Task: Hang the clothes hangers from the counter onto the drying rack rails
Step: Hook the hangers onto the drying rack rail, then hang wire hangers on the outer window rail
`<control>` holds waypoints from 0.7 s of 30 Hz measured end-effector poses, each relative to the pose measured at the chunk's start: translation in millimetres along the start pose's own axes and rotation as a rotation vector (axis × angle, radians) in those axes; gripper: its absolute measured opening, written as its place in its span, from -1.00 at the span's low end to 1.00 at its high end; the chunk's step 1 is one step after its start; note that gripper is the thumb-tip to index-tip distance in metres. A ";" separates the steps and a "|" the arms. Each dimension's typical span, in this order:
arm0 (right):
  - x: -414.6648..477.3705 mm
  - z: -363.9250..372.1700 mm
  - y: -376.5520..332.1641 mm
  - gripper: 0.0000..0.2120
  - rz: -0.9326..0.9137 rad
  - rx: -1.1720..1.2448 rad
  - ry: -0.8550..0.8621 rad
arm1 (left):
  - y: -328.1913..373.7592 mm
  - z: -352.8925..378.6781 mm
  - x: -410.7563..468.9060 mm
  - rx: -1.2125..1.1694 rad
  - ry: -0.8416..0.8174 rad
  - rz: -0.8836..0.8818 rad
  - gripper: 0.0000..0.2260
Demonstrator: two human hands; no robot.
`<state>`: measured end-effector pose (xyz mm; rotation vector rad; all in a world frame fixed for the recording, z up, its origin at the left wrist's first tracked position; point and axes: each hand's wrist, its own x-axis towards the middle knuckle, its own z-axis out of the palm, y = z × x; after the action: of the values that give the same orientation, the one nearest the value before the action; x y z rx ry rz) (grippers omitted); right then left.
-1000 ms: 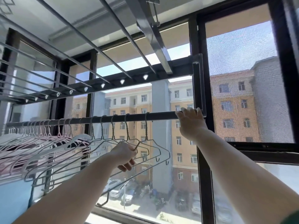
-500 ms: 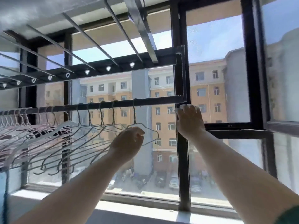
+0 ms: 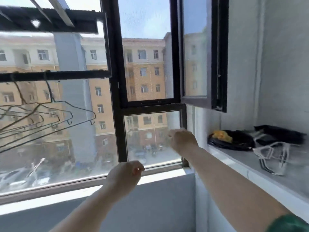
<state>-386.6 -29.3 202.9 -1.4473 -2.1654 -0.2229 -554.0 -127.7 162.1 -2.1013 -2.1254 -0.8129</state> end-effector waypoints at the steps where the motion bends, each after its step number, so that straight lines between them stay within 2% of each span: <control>1: -7.8 2.4 17.0 -0.71 0.025 -0.006 -0.024 | 9.4 11.8 3.0 -0.020 -0.024 -0.002 -0.78; 5: -36.2 1.9 97.5 -0.67 0.112 -0.071 -0.096 | 61.0 63.2 24.9 -0.141 -0.091 0.016 -0.80; 10: -78.6 4.6 236.8 -0.63 0.310 -0.129 -0.176 | 152.1 147.3 55.1 -0.272 -0.170 0.037 -0.79; 15: -141.4 7.7 367.3 -0.88 0.535 -0.204 -0.238 | 237.4 227.1 73.4 -0.341 -0.286 0.055 -0.78; 19: -179.9 11.2 437.7 -0.70 0.687 -0.266 -0.252 | 284.9 275.3 70.6 -0.302 -0.390 0.079 -0.74; 21: -193.8 16.9 458.2 -0.71 0.729 -0.286 -0.262 | 299.0 297.5 65.0 -0.292 -0.445 0.082 -0.75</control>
<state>76.0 10.4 23.3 -2.4339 -1.6788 -0.0769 -180.6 30.8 29.6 -2.7210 -2.2022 -0.7401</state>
